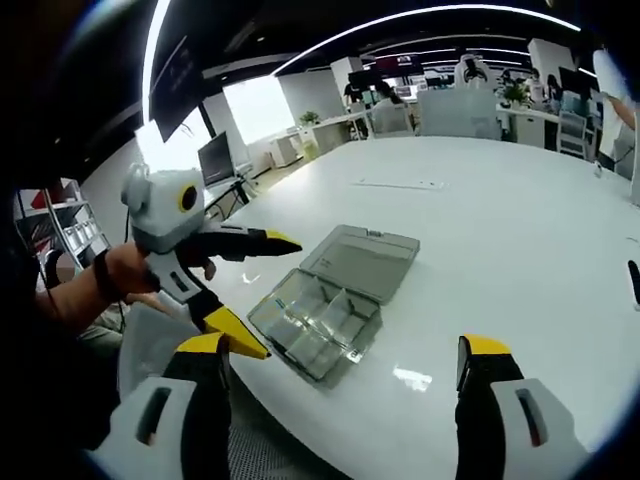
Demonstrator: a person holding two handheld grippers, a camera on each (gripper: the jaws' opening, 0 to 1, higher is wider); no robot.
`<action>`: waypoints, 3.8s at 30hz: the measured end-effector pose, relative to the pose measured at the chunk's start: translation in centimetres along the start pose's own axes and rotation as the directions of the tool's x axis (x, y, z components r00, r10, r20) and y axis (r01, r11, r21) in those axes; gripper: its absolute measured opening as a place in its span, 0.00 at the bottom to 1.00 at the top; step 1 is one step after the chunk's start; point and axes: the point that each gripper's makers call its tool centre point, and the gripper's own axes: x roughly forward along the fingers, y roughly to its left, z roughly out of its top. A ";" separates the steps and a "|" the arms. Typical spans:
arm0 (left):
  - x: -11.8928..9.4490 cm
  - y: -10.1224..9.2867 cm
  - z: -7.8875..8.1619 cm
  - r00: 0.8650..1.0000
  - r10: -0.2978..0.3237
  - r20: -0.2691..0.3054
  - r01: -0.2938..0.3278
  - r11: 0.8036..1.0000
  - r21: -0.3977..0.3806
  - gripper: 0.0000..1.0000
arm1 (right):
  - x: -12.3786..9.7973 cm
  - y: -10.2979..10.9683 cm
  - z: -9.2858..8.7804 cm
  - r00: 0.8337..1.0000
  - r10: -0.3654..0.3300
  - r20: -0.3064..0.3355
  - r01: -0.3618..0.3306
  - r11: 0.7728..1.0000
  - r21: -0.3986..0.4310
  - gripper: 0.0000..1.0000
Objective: Insert the divider into the dual guide fixture by aligning both edges with the guide slots and pushing it downward to the bottom, including one-sided entry, uneven engagement, binding, and posture correction.
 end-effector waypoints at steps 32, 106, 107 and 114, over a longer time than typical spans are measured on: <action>2.4 -5.6 -0.3 0.986 -0.164 -0.041 0.166 0.985 0.051 0.95 | -3.4 -8.9 -6.3 0.973 -0.203 -0.112 0.215 0.971 0.108 0.89; 3.4 -9.1 -2.1 0.958 -0.282 -0.054 0.282 0.959 -0.010 0.89 | -1.3 -17.2 -12.7 0.776 -0.388 -0.497 0.466 0.884 0.039 0.46; 3.4 -9.0 -2.2 0.959 -0.280 -0.053 0.280 0.960 -0.011 0.89 | -1.3 -17.3 -12.7 0.776 -0.389 -0.497 0.468 0.883 0.040 0.45; 3.4 -9.1 -2.2 0.958 -0.283 -0.052 0.282 0.959 -0.023 0.89 | -1.0 -17.1 -12.7 0.781 -0.391 -0.486 0.465 0.885 0.035 0.38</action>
